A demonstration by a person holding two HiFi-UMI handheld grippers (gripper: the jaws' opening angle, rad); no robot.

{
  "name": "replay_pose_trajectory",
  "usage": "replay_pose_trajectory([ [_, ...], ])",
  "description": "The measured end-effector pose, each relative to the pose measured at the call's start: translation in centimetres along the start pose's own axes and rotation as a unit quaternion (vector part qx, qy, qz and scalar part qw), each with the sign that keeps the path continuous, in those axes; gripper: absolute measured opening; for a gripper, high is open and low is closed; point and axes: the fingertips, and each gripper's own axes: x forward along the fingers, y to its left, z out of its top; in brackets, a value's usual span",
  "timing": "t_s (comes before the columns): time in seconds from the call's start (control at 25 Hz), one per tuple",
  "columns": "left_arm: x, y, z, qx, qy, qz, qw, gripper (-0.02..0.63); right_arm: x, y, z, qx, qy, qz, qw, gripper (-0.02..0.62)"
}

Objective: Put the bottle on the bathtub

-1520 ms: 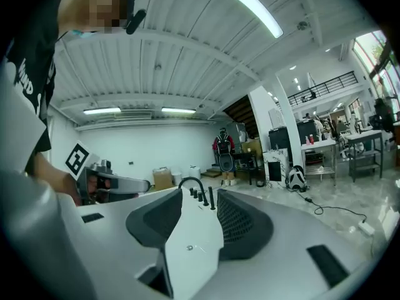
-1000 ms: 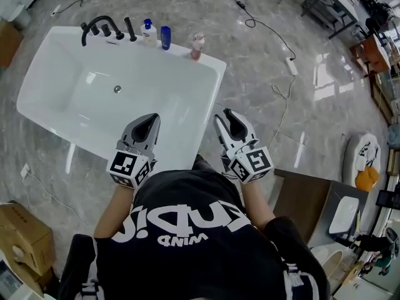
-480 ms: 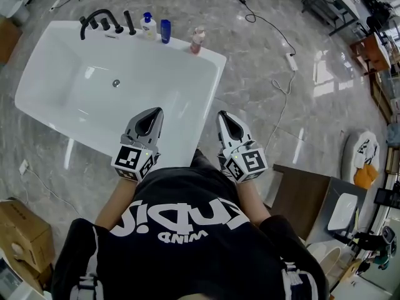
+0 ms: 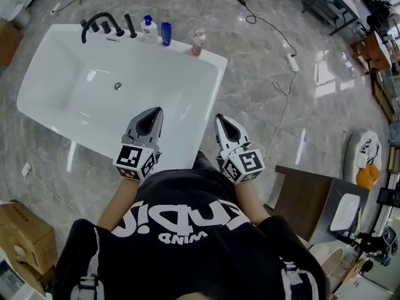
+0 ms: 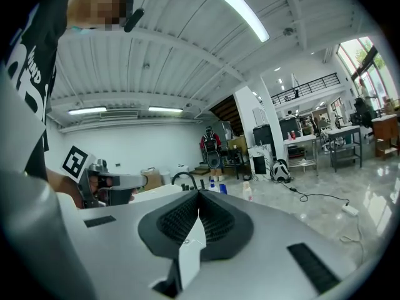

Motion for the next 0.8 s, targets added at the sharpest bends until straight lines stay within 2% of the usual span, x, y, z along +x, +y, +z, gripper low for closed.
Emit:
replay_pose_trajectory([
  [0.8,0.5,1.3,-0.3,-0.010,0.017,0.016,0.9997,0.008,0.9,-1.2,-0.2,0.007,0.008,0.003,1.000,0.023],
])
